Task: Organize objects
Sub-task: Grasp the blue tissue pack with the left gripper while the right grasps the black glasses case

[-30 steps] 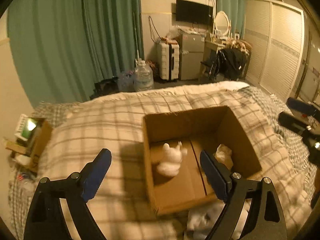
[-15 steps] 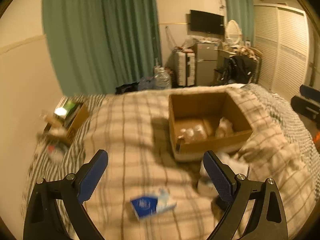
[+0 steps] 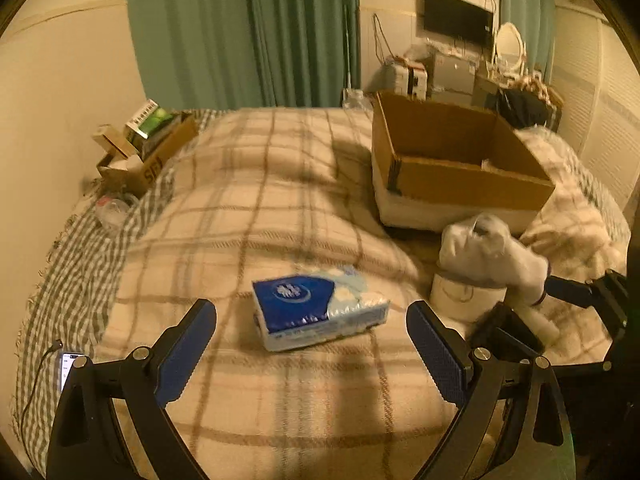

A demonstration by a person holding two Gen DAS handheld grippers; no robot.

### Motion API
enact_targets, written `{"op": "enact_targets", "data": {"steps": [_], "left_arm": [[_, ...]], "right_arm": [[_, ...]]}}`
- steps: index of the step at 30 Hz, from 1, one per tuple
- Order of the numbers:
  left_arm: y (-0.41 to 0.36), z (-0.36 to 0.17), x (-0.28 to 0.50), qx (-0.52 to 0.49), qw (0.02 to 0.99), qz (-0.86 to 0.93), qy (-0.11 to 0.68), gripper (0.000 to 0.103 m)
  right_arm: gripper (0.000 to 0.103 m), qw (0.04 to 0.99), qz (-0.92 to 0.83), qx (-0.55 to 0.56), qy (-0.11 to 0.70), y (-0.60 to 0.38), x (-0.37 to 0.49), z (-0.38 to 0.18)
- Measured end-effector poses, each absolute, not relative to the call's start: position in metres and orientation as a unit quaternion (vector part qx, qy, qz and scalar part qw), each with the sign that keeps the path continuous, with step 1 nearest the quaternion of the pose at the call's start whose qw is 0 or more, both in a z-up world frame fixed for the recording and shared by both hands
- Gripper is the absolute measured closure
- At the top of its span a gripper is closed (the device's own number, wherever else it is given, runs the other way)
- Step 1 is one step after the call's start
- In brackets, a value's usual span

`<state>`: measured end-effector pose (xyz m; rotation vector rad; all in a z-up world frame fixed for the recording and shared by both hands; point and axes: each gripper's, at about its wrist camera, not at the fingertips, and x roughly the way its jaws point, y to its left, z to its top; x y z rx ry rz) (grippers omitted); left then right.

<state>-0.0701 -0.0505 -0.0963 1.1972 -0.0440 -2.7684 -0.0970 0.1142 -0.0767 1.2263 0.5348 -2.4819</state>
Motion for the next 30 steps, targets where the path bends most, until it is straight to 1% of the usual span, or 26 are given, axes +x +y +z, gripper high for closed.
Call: {"op": "enact_targets", "data": {"steps": [3,7,11,12,13,15,18,26,30], "left_arm": [[-0.053,-0.101,-0.072,0.408,0.062,-0.911,-0.009,0.005],[-0.056,-0.103,-0.074,0.413,0.063,-0.908,0.003,0.005],[-0.057,-0.105,-0.075,0.417,0.068,-0.906,0.004,0.005],[-0.057,-0.105,-0.075,0.417,0.068,-0.906,0.003,0.005],[-0.057,-0.105,-0.075,0.417,0.07,-0.906,0.002,0.005],[-0.057,-0.104,-0.075,0.416,0.073,-0.906,0.002,0.005],[-0.058,-0.103,-0.074,0.416,0.075,-0.906,0.002,0.005],[-0.057,-0.099,-0.091,0.424,0.059,-0.904,0.008,0.005],[-0.063,-0.114,-0.115,0.457,0.066,-0.887,0.024,0.005]], "right_arm": [[0.029,0.172,-0.859,0.452,0.169,0.116,-0.103,-0.087],[0.028,0.194,-0.854,0.456,0.159,0.115,-0.098,-0.084],[0.029,0.202,-0.842,0.462,0.19,0.099,-0.094,-0.093],[0.033,0.201,-0.839,0.467,0.196,0.098,-0.094,-0.096],[0.042,0.199,-0.836,0.472,0.197,0.098,-0.095,-0.1],[0.043,0.201,-0.836,0.475,0.188,0.101,-0.096,-0.1],[0.043,0.197,-0.848,0.458,0.177,0.107,-0.092,-0.089],[0.043,0.177,-0.9,0.381,0.118,0.14,-0.084,-0.028],[0.043,0.172,-0.9,0.388,0.103,0.146,-0.088,-0.028]]}}
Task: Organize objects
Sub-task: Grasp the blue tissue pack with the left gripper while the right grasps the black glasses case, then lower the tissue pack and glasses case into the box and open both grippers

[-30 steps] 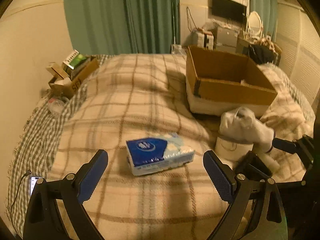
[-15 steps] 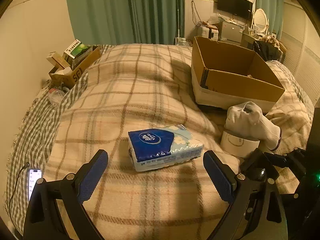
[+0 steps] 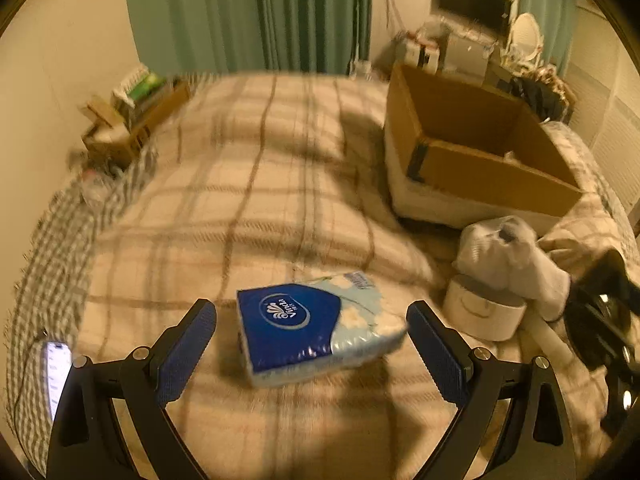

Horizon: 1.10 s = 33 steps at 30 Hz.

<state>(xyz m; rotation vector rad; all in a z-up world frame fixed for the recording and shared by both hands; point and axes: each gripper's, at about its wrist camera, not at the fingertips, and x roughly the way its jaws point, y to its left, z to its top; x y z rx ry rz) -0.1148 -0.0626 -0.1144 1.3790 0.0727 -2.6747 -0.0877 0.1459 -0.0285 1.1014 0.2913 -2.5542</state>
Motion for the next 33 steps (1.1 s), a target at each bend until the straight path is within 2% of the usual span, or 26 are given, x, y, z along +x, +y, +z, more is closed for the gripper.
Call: {"op": "enact_targets", "data": {"steps": [2,4,11,21,29,33], "left_arm": [[-0.065,-0.122,-0.118,0.469,0.061,-0.88,0.035,0.006],[-0.067,-0.124,-0.117,0.468,0.055,-0.881,0.043,0.018],[-0.068,-0.11,-0.096,0.433,0.072,-0.897,0.055,0.019],[-0.022,-0.074,-0.073,0.396,0.005,-0.918,0.015,0.019],[0.0,-0.026,-0.093,0.361,-0.036,-0.932,-0.017,0.019],[0.004,0.01,-0.113,0.335,-0.045,-0.94,-0.038,0.019]], "right_arm": [[0.043,0.172,-0.896,0.397,0.101,0.148,-0.089,-0.034],[0.043,0.173,-0.894,0.402,0.098,0.15,-0.089,-0.037],[0.043,0.174,-0.901,0.385,0.094,0.151,-0.084,-0.029],[0.043,0.151,-0.918,0.362,0.054,0.185,-0.077,0.0],[0.043,0.127,-0.943,0.303,0.044,0.222,-0.084,0.062],[0.043,0.111,-0.953,0.269,0.084,0.229,-0.088,0.095]]}}
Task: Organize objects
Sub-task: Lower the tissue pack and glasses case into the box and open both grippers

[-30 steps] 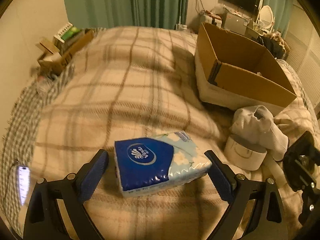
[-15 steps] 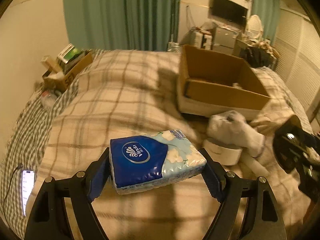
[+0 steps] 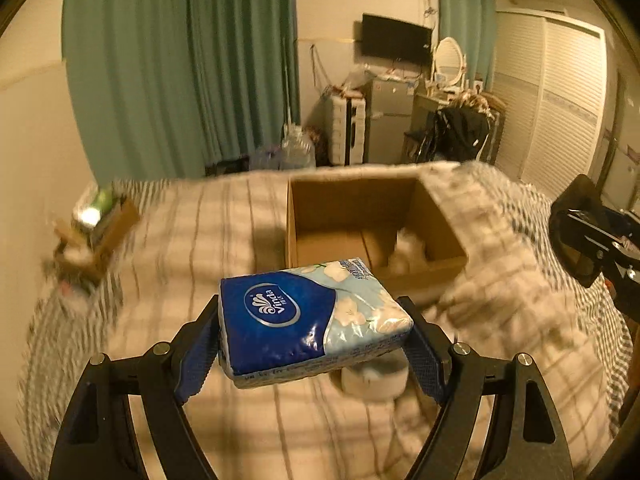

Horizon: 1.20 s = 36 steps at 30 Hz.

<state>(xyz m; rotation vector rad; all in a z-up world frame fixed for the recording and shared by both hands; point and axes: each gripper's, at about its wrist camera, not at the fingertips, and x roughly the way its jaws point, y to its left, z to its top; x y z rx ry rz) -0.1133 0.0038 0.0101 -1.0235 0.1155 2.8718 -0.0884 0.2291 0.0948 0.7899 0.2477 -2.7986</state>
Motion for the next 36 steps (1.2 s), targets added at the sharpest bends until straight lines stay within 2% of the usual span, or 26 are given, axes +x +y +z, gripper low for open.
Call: {"op": "enact_targets", "data": {"steps": [7,14,24,32,33,35,36], "left_arm": [[0.024,0.057,-0.157,-0.293,0.047,0.951,0.085,0.019],[0.049,0.043,-0.22,-0.324,0.07,0.94,0.081,0.019],[0.057,-0.037,-0.283,-0.374,0.059,0.922,0.077,0.019],[0.063,-0.078,-0.291,-0.383,0.07,0.917,0.088,0.019],[0.066,-0.08,-0.289,-0.384,0.075,0.916,0.09,0.017],[0.071,-0.08,-0.285,-0.387,0.083,0.913,0.096,0.016],[0.073,-0.076,-0.282,-0.389,0.082,0.912,0.097,0.012]], "right_arm": [[0.043,0.122,-0.958,0.242,0.094,0.24,-0.125,0.145],[0.043,0.157,-0.951,0.26,0.064,0.228,-0.195,0.147],[0.043,0.181,-0.927,0.326,0.042,0.209,-0.284,0.068],[0.042,0.178,-0.913,0.366,0.026,0.211,-0.317,0.003],[0.041,0.176,-0.913,0.368,0.02,0.215,-0.32,0.001],[0.026,0.173,-0.915,0.365,0.009,0.221,-0.321,0.004],[0.02,0.168,-0.921,0.351,0.002,0.225,-0.318,0.01]]}}
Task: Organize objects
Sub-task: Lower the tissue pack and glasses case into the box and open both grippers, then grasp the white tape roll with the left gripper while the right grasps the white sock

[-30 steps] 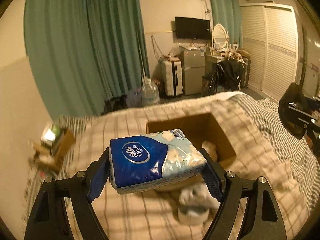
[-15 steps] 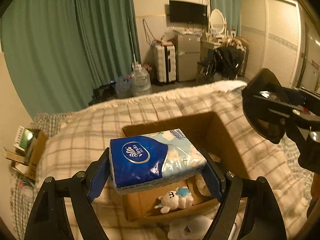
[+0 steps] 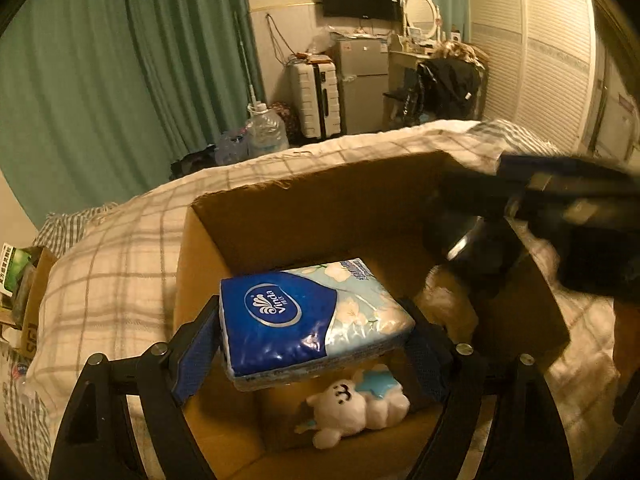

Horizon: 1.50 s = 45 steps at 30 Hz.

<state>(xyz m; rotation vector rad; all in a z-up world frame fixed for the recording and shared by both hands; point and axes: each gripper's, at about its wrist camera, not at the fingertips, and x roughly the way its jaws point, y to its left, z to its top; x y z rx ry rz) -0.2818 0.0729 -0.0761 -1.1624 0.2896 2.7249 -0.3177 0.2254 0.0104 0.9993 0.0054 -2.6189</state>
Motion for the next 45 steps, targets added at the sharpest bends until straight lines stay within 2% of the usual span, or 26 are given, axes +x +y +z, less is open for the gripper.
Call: {"op": "enact_targets", "data": {"steps": [1,5,7,13,18,24,28,33,36,45], "left_arm": [[0.073,-0.072,-0.281,-0.389,0.081,0.913,0.096,0.008],[0.07,-0.038,-0.262,-0.364,0.079,0.924,0.082,0.006],[0.066,-0.017,-0.245,-0.349,0.077,0.931,0.078,0.001],[0.05,0.036,-0.185,-0.305,0.049,0.948,0.076,0.001],[0.037,0.045,-0.139,-0.294,0.025,0.954,0.053,0.001],[0.032,0.002,-0.112,-0.312,-0.006,0.95,0.021,0.001],[0.033,-0.045,-0.111,-0.333,-0.028,0.942,0.029,0.001],[0.04,-0.105,-0.116,-0.39,0.001,0.921,0.02,0.001],[0.054,-0.125,-0.124,-0.414,0.023,0.909,0.044,0.001],[0.064,-0.159,-0.148,-0.461,0.058,0.885,0.006,0.003]], "right_arm": [[0.02,0.164,-0.927,0.337,-0.008,0.23,-0.312,0.019],[0.019,0.159,-0.935,0.315,-0.025,0.24,-0.284,0.058],[0.019,0.146,-0.94,0.308,-0.011,0.243,-0.264,0.078],[0.019,0.124,-0.951,0.281,0.027,0.247,-0.192,0.126],[0.019,0.131,-0.956,0.258,0.041,0.246,-0.136,0.144],[0.019,0.118,-0.956,0.262,0.054,0.236,-0.104,0.105],[0.019,0.106,-0.944,0.308,0.049,0.228,-0.118,0.039],[0.019,0.093,-0.904,0.415,0.04,0.225,-0.146,-0.048],[0.019,0.09,-0.897,0.432,0.025,0.23,-0.153,-0.055],[0.019,0.086,-0.893,0.44,0.023,0.231,-0.154,-0.058]]}}
